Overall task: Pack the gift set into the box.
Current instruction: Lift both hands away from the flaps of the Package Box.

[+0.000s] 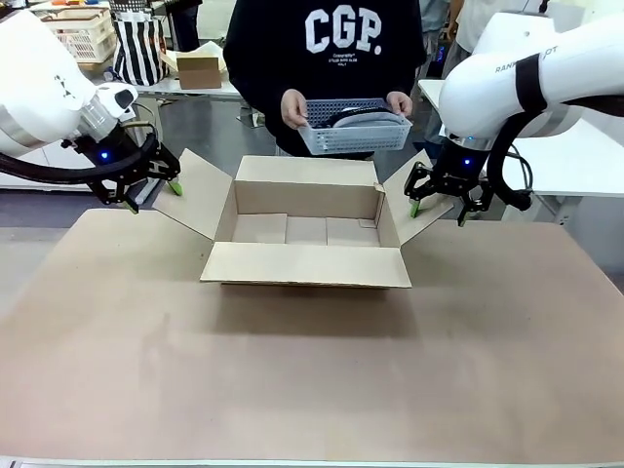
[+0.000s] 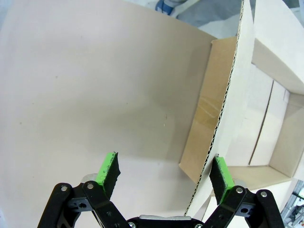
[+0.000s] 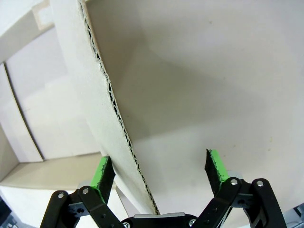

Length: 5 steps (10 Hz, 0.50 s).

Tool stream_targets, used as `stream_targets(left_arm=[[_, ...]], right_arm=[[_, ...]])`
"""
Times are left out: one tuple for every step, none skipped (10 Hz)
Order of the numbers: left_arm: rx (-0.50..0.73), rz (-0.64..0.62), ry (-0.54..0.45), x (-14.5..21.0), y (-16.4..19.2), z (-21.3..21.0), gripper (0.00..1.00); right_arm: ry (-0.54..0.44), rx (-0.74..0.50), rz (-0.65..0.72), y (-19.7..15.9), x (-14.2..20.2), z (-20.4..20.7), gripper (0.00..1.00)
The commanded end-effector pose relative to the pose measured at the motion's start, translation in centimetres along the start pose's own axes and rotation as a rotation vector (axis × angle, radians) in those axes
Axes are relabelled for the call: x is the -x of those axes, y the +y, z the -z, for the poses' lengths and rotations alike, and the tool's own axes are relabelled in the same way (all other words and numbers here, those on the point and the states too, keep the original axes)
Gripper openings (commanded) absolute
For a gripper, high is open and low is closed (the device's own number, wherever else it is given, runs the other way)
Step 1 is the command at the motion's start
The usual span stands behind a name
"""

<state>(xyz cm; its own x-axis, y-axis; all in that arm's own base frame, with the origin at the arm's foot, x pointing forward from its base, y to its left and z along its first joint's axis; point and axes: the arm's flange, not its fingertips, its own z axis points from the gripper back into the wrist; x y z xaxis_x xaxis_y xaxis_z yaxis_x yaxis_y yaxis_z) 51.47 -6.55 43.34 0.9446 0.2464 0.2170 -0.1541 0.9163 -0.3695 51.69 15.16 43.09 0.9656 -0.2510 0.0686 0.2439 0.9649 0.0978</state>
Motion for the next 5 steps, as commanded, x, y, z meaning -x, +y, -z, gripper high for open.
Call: stream_targets(left_arm=[[-0.014,-0.008,-0.003,0.01,-0.08,-0.15,1.00],[-0.014,-0.008,-0.003,0.01,-0.08,-0.15,1.00],[-0.014,-0.008,-0.003,0.01,-0.08,-0.15,1.00],[-0.014,-0.008,-0.003,0.01,-0.08,-0.15,1.00],[-0.014,-0.008,-0.003,0.01,-0.08,-0.15,1.00]], right_arm=[[-0.004,0.016,0.016,0.26,-0.22,-0.23,1.00],[-0.004,0.016,0.016,0.26,-0.22,-0.23,1.00],[-0.004,0.016,0.016,0.26,-0.22,-0.23,1.00],[-0.004,0.016,0.016,0.26,-0.22,-0.23,1.00],[-0.004,0.016,0.016,0.26,-0.22,-0.23,1.00]])
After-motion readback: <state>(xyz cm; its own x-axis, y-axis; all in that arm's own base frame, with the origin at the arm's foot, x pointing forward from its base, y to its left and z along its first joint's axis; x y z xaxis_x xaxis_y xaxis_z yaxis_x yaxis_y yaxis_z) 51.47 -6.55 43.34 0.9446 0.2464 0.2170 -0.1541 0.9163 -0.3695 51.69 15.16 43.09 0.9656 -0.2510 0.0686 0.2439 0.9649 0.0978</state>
